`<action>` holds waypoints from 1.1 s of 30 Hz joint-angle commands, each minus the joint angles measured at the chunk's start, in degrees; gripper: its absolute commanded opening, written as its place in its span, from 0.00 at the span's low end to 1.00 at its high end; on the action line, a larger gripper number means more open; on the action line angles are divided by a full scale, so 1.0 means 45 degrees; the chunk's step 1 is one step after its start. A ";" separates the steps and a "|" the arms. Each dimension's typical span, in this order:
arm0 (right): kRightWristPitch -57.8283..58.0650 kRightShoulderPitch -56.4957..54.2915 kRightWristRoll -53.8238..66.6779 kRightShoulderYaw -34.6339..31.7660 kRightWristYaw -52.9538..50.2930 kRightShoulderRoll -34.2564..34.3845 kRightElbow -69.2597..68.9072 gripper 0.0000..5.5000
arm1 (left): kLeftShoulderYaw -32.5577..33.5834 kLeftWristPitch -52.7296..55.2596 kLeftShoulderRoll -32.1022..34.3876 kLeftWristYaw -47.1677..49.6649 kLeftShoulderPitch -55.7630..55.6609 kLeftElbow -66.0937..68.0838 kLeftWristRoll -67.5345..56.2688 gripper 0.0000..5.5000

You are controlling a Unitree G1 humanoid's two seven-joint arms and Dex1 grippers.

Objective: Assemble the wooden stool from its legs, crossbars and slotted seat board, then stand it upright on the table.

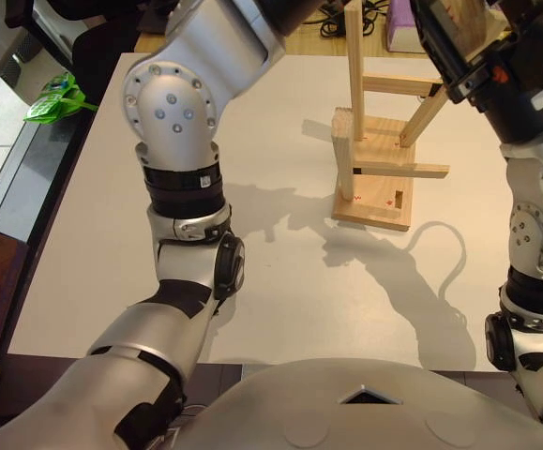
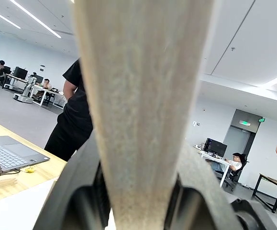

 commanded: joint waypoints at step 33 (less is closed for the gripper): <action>0.7306 -0.4326 0.9241 -0.1804 0.5972 -0.4408 0.2858 0.97 | -0.5000 -0.3369 0.4581 -1.0565 -0.0506 0.0679 0.6708 0.19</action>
